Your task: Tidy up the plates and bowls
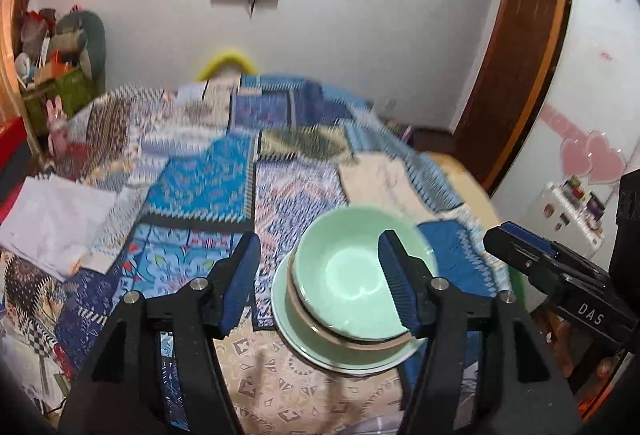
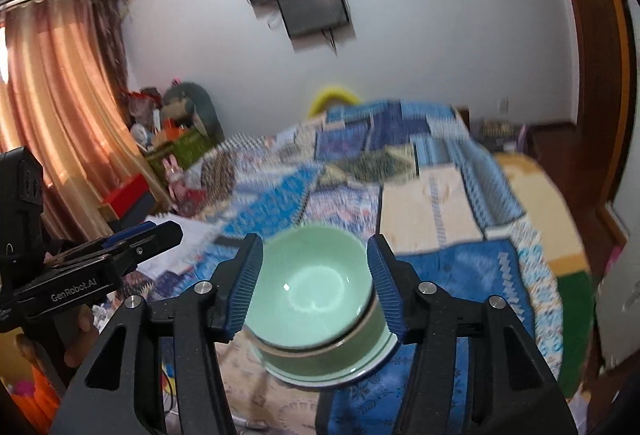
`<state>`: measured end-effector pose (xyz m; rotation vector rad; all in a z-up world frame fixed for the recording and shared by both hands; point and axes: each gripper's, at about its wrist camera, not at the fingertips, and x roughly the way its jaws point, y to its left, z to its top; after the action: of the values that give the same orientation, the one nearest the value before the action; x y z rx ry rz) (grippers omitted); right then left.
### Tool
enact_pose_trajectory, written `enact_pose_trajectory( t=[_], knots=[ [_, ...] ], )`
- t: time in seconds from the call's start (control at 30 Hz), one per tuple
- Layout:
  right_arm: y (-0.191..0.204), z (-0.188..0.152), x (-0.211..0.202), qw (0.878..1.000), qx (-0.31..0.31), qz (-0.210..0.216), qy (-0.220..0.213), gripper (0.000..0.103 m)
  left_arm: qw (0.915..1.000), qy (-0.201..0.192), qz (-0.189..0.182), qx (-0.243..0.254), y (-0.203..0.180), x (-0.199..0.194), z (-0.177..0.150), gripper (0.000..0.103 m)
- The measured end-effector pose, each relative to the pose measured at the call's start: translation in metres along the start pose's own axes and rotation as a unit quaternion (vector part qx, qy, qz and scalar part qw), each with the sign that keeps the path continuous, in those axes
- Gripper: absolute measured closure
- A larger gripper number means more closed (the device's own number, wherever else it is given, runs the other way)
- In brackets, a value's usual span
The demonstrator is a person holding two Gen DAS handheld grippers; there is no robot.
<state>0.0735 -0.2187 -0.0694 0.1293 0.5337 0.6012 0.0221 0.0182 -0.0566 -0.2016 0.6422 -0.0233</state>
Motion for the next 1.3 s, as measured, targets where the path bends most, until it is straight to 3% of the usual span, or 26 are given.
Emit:
enact_pose_trajectory(
  t=[0.07,0.13,0.23,0.4,0.53,1.3],
  knots=[
    [0.009,0.004,-0.016,1.000,-0.011,0.000,-0.024,0.047,0.9997,-0.022,-0.003,0.003,-0.003,-0.017,0.003,0.038],
    [0.016,0.005,-0.031,0.998,-0.020,-0.003,-0.053,0.033,0.9985,-0.053,-0.005,0.007,-0.007,-0.037,0.006,0.034],
    [0.026,0.007,-0.048,0.996,-0.037,-0.008,-0.083,0.023,0.9958,-0.090,-0.006,0.014,-0.011,-0.062,0.007,0.023],
    [0.036,0.009,-0.059,0.993,-0.049,-0.003,-0.107,0.012,0.9881,-0.151,0.001,0.028,-0.017,-0.098,0.004,0.003],
    [0.039,0.007,-0.063,0.991,-0.049,-0.001,-0.122,0.002,0.9833,-0.179,0.009,0.034,-0.020,-0.115,-0.001,0.000],
    [0.036,-0.002,-0.062,0.993,-0.032,0.000,-0.114,0.000,0.9804,-0.188,0.009,0.059,-0.028,-0.123,-0.017,0.000]
  ],
)
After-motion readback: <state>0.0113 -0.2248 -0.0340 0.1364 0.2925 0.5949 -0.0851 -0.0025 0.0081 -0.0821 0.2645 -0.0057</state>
